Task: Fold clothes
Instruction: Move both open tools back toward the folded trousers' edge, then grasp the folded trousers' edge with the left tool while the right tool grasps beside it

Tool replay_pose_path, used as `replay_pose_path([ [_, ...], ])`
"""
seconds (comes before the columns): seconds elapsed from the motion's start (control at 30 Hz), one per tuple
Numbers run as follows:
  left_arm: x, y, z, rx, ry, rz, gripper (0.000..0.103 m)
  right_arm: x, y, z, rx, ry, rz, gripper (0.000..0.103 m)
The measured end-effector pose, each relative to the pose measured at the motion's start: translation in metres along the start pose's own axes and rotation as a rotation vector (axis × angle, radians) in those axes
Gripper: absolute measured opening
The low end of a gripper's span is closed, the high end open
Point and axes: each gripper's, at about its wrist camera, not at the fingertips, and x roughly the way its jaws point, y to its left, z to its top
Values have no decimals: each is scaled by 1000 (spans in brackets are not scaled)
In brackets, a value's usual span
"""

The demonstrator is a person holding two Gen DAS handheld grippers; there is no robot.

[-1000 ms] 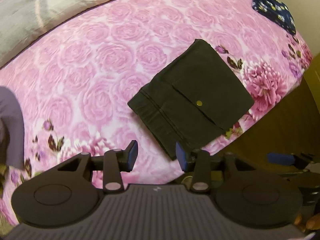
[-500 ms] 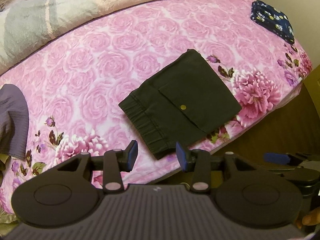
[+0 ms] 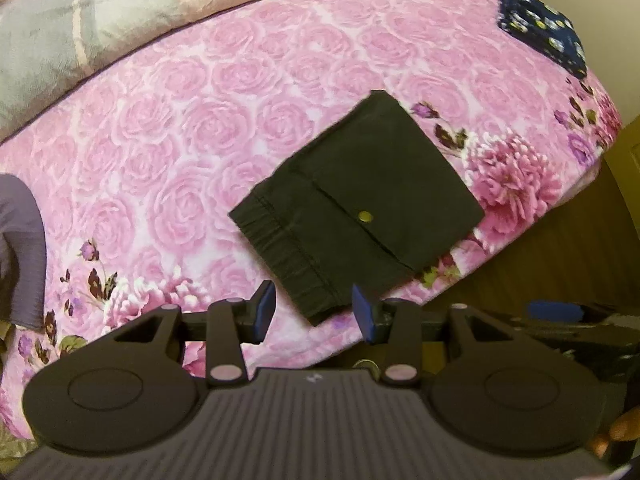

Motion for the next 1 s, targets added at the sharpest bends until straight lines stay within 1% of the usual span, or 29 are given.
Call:
replay_pose_path([
  [0.13,15,33,13,-54,5,-17,39,4,-4,19,40,-33,-12,86],
  [0.2,19,47,19,-80,6,-21,39,8,-7,28,55,-72,-15,86],
  [0.33,23,71,27,-116,6,-48,39,11,-3,44,63,-84,-11,86],
  [0.47,28,85,29,-188,7,-73,40,14,1,57,45,-64,8,86],
  [0.57,35,90,28,-268,4,-87,40,18,0,71,-27,-39,24,86],
  [0.67,37,87,23,-368,-16,-77,40,25,-7,92,-93,-9,43,86],
  [0.77,35,79,11,-503,-78,-66,40,31,-19,118,-186,20,66,86],
  [0.9,36,61,-12,-708,-149,-22,40,36,-39,155,-335,49,93,86],
  [1.0,39,47,-30,-816,-148,7,40,45,-64,176,-392,76,120,86],
])
